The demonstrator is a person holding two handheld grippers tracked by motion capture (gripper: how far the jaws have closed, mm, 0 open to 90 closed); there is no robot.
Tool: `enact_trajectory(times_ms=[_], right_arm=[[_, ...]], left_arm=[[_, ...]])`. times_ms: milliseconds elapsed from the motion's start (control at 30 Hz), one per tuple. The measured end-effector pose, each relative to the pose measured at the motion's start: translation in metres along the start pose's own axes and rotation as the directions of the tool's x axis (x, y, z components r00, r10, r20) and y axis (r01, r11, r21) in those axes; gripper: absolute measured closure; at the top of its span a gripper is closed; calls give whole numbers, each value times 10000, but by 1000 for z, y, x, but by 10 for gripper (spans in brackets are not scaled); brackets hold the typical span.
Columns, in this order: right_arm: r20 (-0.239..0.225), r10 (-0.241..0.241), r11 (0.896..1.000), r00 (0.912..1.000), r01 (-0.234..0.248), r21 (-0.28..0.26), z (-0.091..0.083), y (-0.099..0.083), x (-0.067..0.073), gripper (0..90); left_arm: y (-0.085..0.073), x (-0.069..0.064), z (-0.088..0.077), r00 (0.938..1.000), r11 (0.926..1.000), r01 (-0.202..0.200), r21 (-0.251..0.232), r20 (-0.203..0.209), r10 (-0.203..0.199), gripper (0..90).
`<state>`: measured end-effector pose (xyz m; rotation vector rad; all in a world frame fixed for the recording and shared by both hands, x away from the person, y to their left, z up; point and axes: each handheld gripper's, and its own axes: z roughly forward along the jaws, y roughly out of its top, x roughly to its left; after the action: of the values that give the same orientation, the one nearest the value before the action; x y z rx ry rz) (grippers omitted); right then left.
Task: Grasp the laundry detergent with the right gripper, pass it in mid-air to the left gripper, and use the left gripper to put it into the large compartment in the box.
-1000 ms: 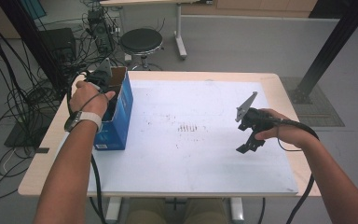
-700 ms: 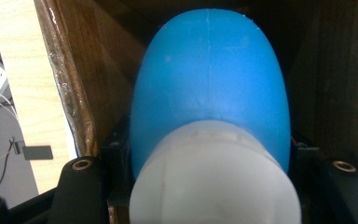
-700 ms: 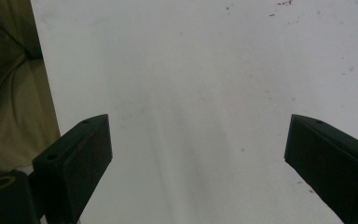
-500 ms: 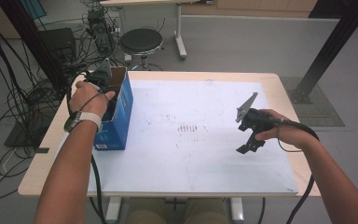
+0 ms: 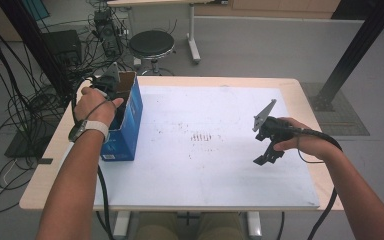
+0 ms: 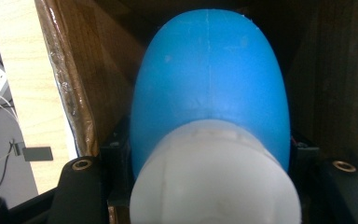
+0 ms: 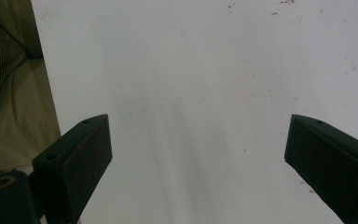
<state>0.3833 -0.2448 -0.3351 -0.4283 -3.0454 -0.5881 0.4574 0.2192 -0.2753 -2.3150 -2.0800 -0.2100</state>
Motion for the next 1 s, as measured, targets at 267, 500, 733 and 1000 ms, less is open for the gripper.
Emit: enact_trajectory(times_ms=[267,500,733,1000], right_arm=[[17,44,10000,10000,-44,-1,-1,-2,1,73],[-6,52,10000,10000,-52,8,0,-3,2,73],[-42,54,10000,10000,-53,12,0,-3,2,73],[-75,-4,10000,10000,4,3,1,-3,3,73]], left_arm=[[0,0,0,10000,10000,-44,-21,-23,44,375],[0,-1,0,9999,9999,-100,-43,-40,100,375],[-1,-1,0,9999,9999,-107,-127,-25,107,372],[-1,-2,-3,9999,9996,-143,-231,83,145,296]])
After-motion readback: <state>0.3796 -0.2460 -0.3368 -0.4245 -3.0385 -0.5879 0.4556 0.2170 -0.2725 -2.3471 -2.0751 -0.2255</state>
